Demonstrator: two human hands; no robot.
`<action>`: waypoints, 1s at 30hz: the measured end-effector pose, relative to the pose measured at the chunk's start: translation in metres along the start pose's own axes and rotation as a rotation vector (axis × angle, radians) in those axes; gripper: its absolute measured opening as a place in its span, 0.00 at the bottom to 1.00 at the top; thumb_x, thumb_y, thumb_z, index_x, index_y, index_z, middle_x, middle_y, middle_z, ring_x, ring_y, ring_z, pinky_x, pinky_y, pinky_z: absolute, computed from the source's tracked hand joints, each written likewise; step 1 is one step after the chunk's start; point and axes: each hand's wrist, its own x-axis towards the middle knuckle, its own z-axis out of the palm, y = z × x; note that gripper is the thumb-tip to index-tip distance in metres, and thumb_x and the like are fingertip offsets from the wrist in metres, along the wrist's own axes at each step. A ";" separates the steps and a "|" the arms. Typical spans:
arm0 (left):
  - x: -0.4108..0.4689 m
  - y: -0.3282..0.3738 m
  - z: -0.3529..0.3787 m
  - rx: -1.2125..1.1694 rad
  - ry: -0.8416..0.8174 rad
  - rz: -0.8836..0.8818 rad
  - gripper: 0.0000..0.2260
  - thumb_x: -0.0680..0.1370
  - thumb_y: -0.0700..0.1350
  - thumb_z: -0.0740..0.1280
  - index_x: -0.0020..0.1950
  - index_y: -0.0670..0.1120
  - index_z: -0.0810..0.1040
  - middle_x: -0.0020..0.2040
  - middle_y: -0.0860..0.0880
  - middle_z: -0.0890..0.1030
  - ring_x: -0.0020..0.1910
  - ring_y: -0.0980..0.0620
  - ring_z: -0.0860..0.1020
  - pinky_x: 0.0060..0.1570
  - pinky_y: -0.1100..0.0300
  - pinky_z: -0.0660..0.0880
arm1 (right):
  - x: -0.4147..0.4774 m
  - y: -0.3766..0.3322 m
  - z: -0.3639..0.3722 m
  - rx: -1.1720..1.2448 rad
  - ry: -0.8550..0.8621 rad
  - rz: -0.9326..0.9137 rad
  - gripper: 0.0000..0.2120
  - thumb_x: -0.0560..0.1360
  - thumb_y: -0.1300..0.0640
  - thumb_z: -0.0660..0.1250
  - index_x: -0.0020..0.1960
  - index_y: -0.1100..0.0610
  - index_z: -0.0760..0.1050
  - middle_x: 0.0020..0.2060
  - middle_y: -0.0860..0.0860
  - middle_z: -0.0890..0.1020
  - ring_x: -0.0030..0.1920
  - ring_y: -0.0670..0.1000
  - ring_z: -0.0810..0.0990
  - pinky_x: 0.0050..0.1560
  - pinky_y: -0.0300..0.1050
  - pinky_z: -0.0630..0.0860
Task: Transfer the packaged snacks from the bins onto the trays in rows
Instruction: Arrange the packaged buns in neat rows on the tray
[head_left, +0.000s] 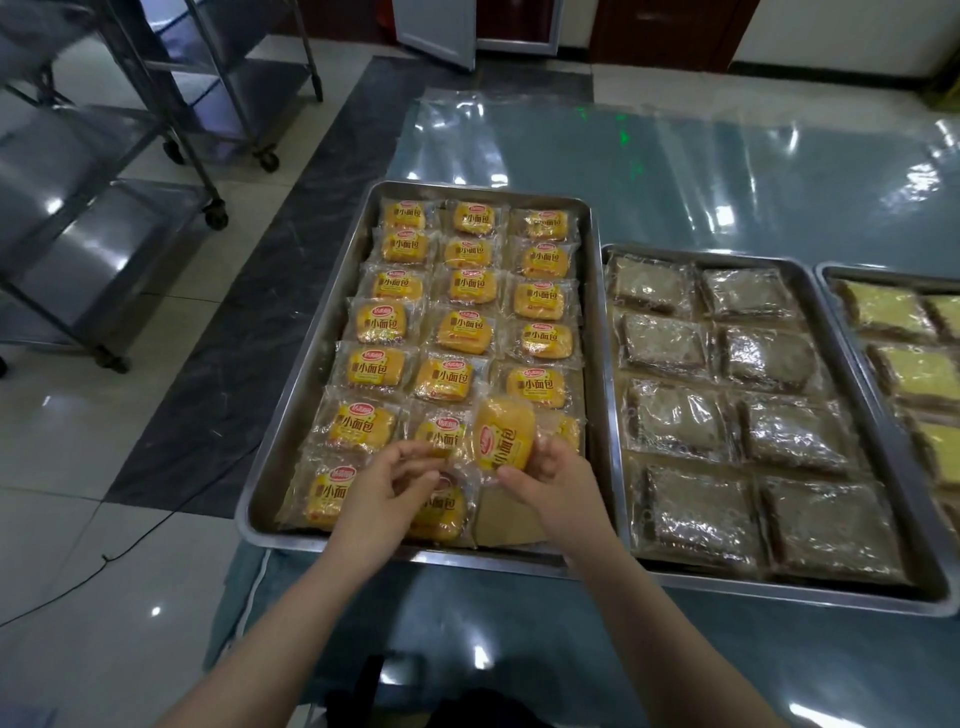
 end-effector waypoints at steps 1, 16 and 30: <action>0.000 0.001 0.001 0.004 -0.029 -0.003 0.12 0.76 0.43 0.68 0.55 0.57 0.73 0.49 0.58 0.83 0.49 0.61 0.80 0.52 0.61 0.74 | -0.002 0.000 -0.004 0.014 -0.019 -0.004 0.13 0.70 0.63 0.73 0.52 0.53 0.75 0.44 0.45 0.85 0.47 0.47 0.84 0.44 0.41 0.80; 0.009 0.010 0.024 0.256 -0.124 0.123 0.05 0.76 0.46 0.68 0.47 0.57 0.79 0.34 0.56 0.80 0.31 0.62 0.75 0.31 0.69 0.68 | -0.019 -0.011 -0.041 -0.281 -0.016 -0.189 0.24 0.69 0.64 0.75 0.55 0.42 0.73 0.46 0.48 0.82 0.44 0.50 0.83 0.43 0.43 0.81; 0.020 -0.001 0.026 0.426 -0.035 0.110 0.10 0.76 0.42 0.68 0.53 0.56 0.75 0.42 0.63 0.78 0.41 0.72 0.74 0.35 0.76 0.70 | -0.017 0.007 -0.026 -0.917 0.105 -0.007 0.15 0.77 0.58 0.65 0.62 0.48 0.73 0.60 0.48 0.68 0.52 0.48 0.75 0.55 0.43 0.74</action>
